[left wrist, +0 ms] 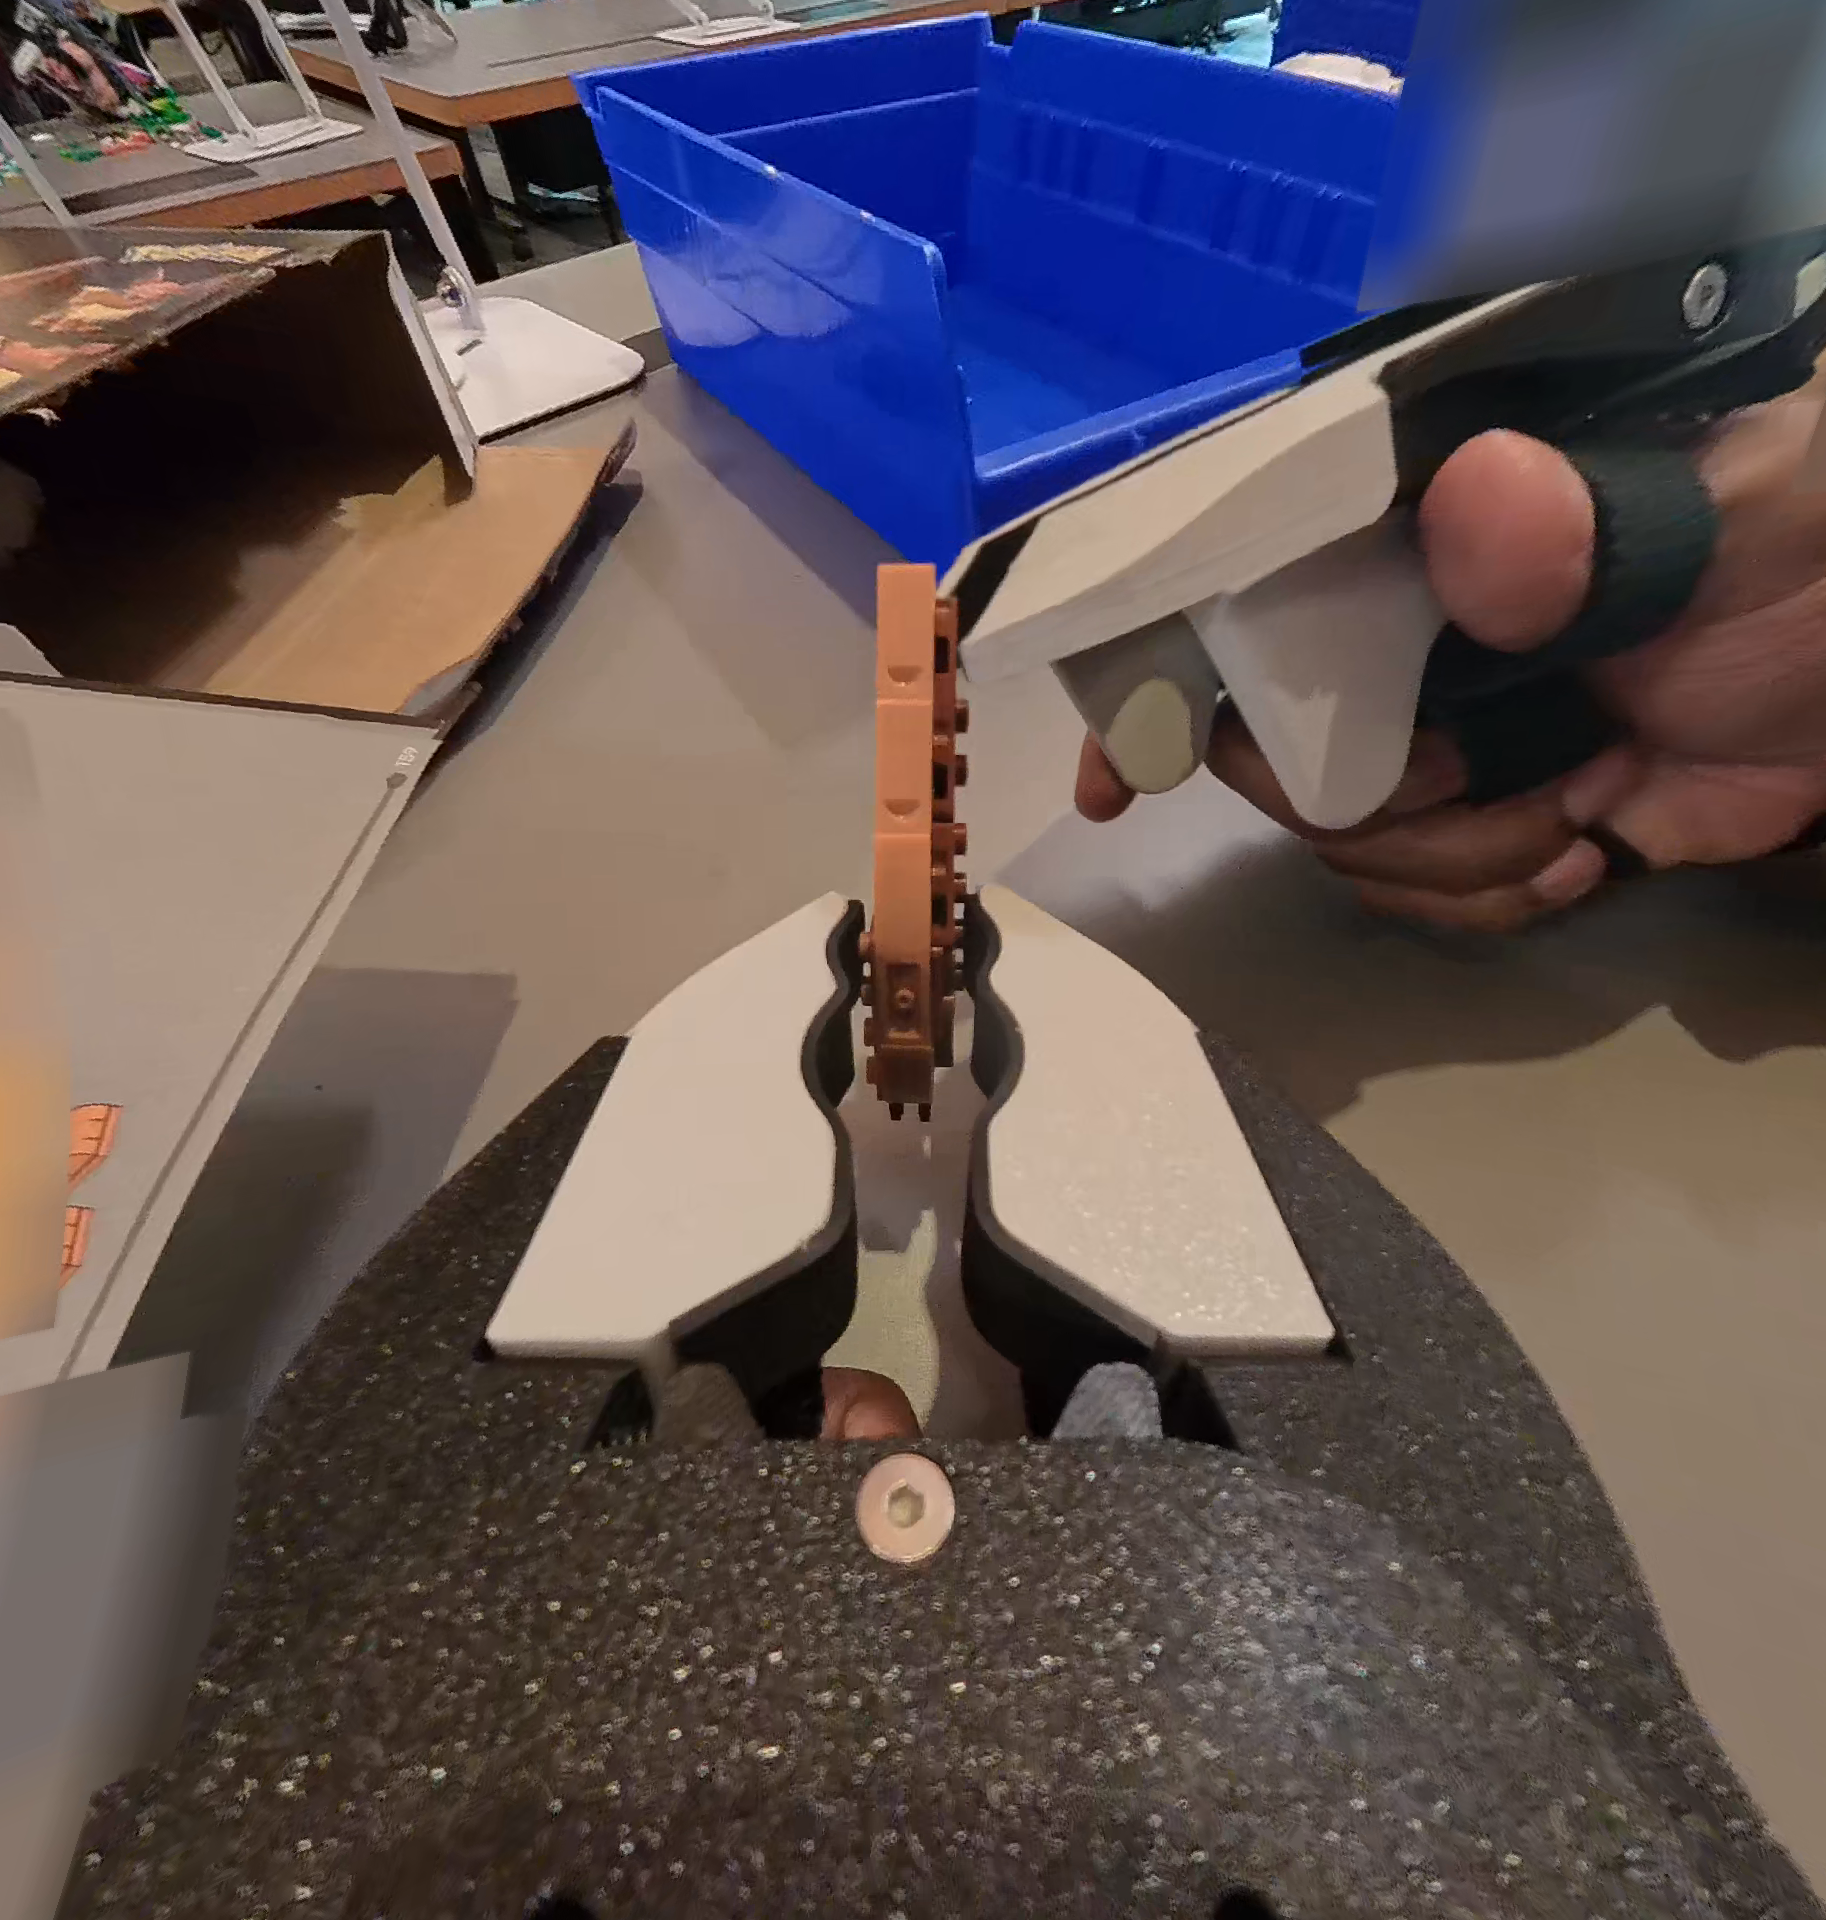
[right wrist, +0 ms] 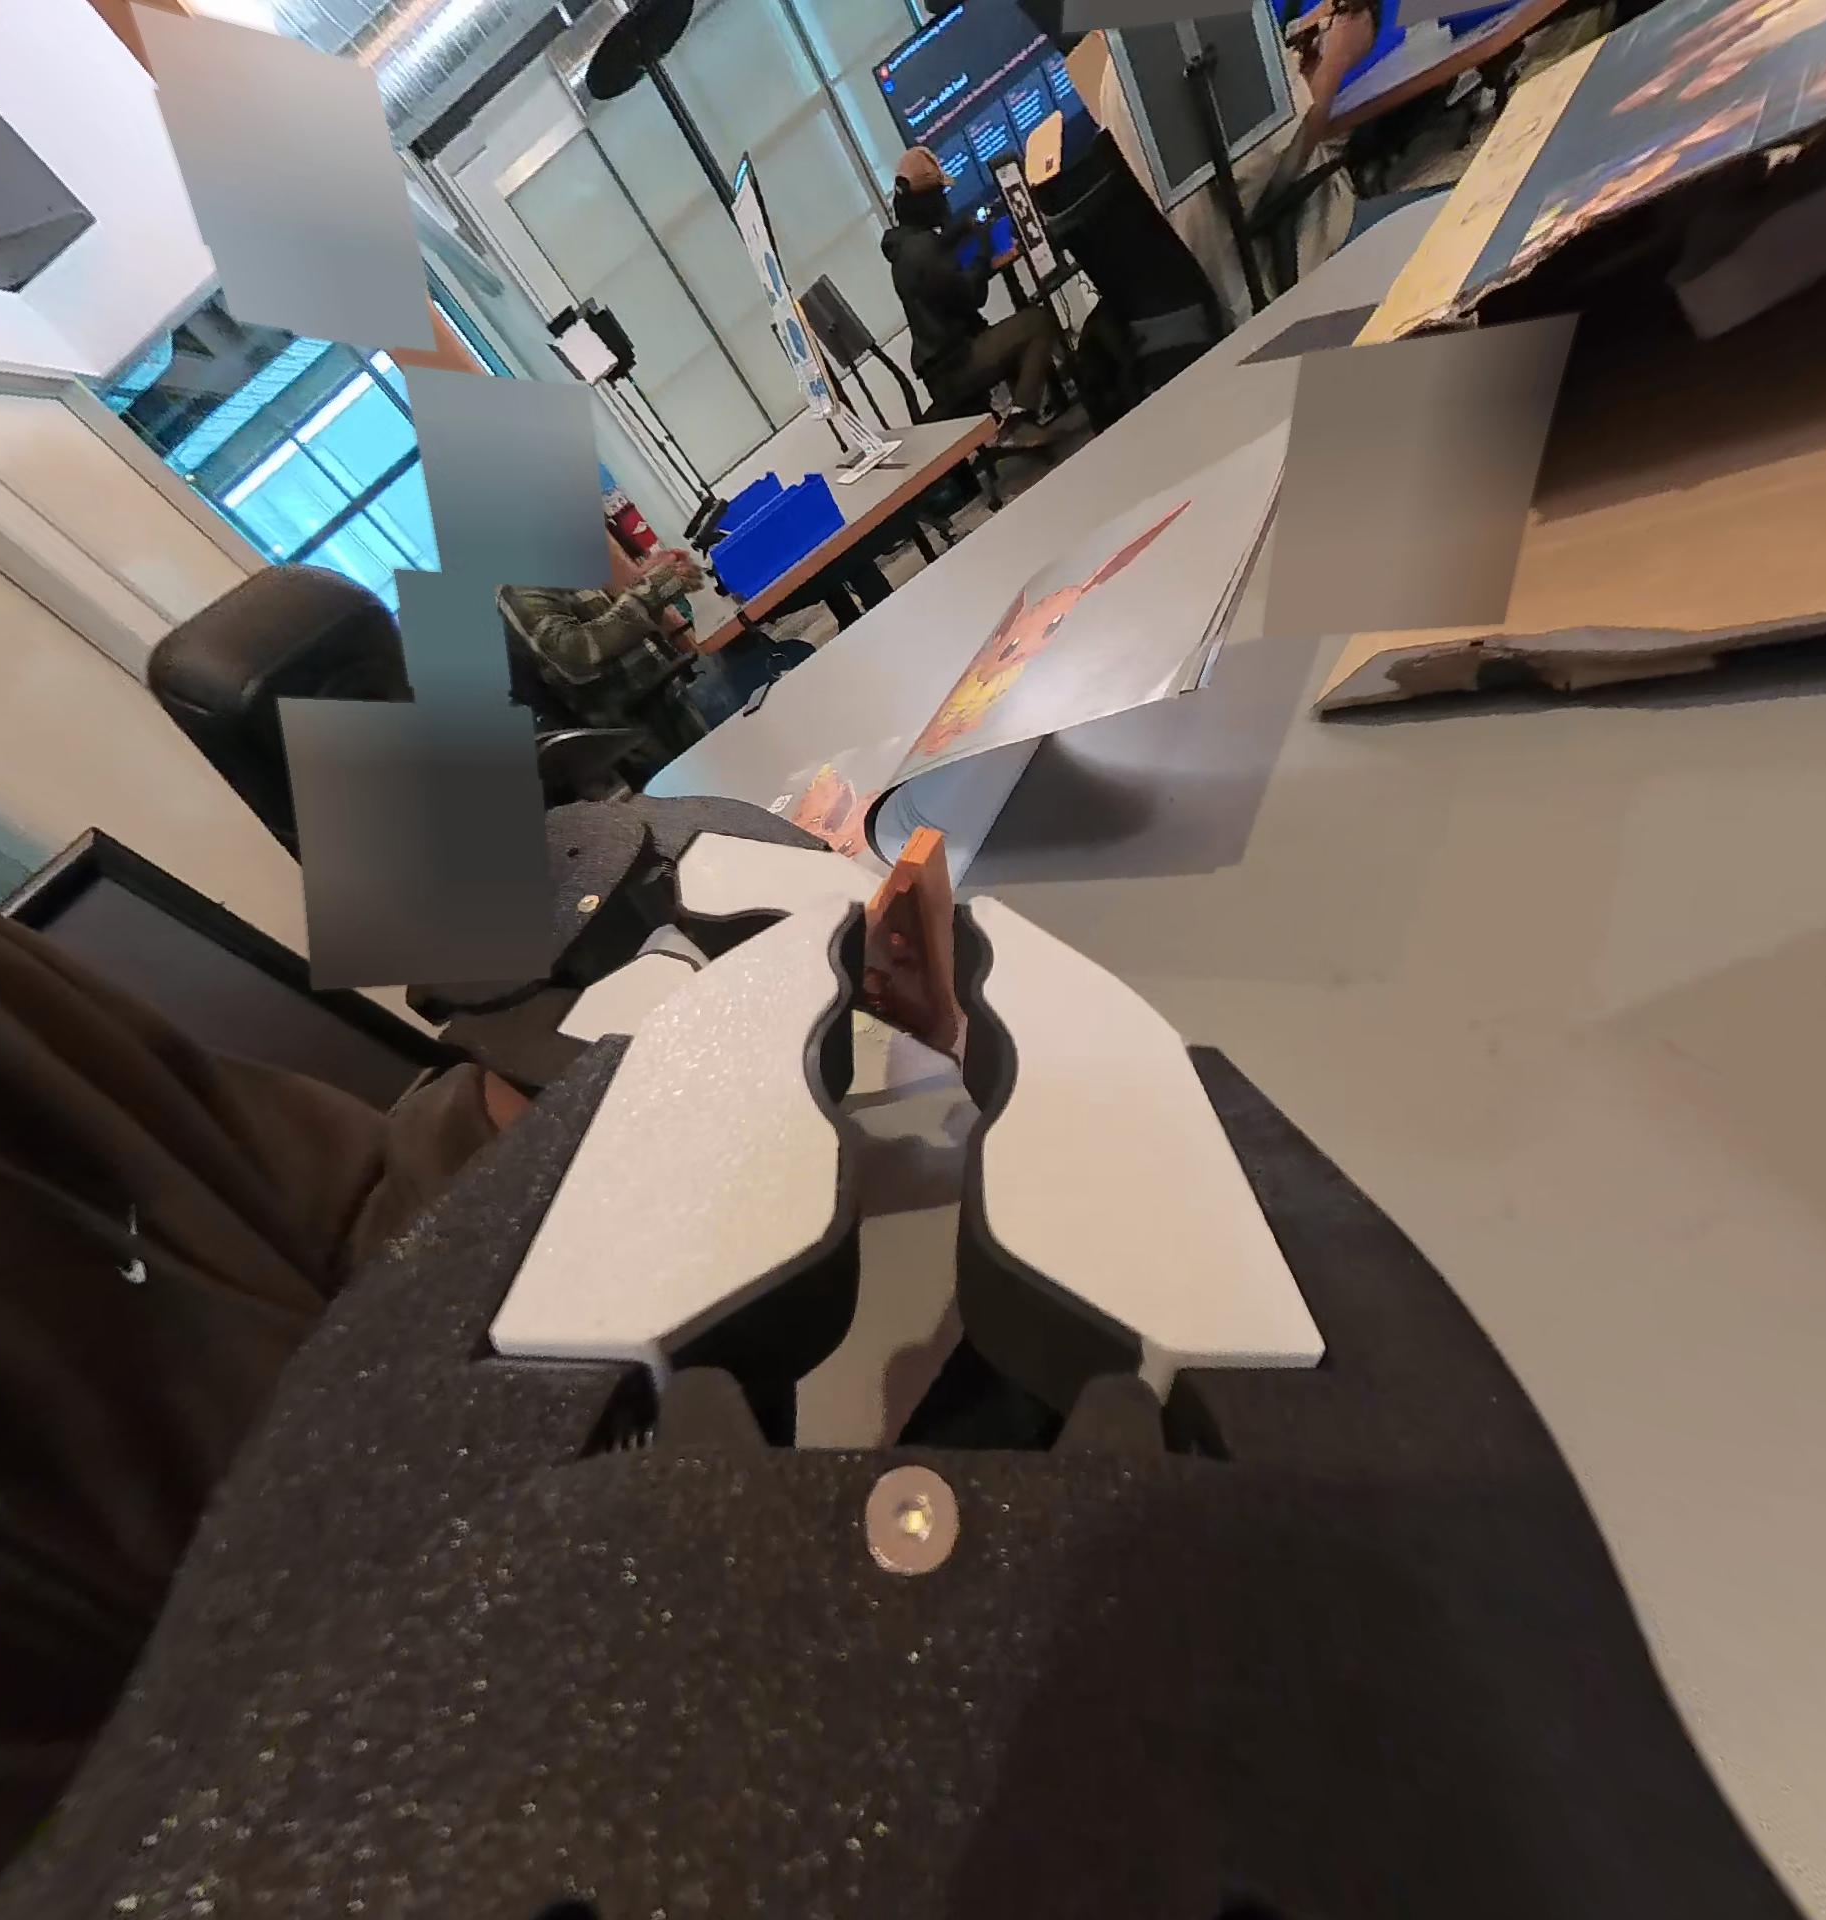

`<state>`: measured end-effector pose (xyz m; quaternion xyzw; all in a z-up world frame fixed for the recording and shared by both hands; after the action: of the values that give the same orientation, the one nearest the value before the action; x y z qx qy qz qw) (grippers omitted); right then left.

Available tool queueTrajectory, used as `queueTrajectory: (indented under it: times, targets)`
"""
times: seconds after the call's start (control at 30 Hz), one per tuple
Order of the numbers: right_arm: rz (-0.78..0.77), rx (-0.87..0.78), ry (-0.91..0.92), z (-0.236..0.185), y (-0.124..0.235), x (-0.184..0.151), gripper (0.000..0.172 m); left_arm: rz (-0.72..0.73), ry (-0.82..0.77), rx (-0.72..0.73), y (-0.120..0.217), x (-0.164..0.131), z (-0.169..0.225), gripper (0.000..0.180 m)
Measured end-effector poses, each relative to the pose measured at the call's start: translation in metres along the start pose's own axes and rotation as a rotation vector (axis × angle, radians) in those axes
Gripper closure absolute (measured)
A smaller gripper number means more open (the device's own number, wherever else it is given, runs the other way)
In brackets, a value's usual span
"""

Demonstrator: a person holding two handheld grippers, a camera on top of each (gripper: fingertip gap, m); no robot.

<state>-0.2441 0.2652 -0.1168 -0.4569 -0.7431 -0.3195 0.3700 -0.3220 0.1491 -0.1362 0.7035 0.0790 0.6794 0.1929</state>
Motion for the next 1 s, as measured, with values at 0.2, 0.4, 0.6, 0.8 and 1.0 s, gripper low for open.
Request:
queueTrajectory:
  times: [0.2,0.4,0.6,0.8,1.0]
  targets:
    - [-0.003,-0.022,-0.009,-0.0002,-0.0008,-0.0019,0.160,-0.011,-0.015,0.013,-0.0009,-0.0006,0.0009,0.162]
    - [-0.024,-0.050,-0.015,0.0014,-0.0006,-0.0031,0.161,-0.033,-0.038,0.026,-0.0021,-0.0018,0.0015,0.162]
    - [-0.056,-0.054,-0.004,0.0024,0.0005,-0.0028,0.162,-0.042,-0.018,-0.011,-0.0026,-0.0025,0.0010,0.162]
    - [-0.100,-0.024,0.009,0.0027,0.0027,-0.0014,0.162,-0.038,0.013,-0.072,-0.0014,-0.0027,0.0002,0.162]
    - [-0.143,-0.013,0.029,0.0038,0.0054,-0.0009,0.162,-0.056,0.014,-0.097,-0.0031,-0.0034,0.0013,0.163]
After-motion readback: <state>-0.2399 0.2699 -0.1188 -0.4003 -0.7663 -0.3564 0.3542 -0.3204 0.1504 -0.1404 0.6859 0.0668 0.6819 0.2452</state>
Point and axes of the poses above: each gripper's, where its closed fingertips meet, y back along the fingers, x out of its top, z = x × y across the jaws, the point moved 8 cm from there along y, back along the fingers, and after that the axes turned 4 degrees about -x, right-handed, at the moved point
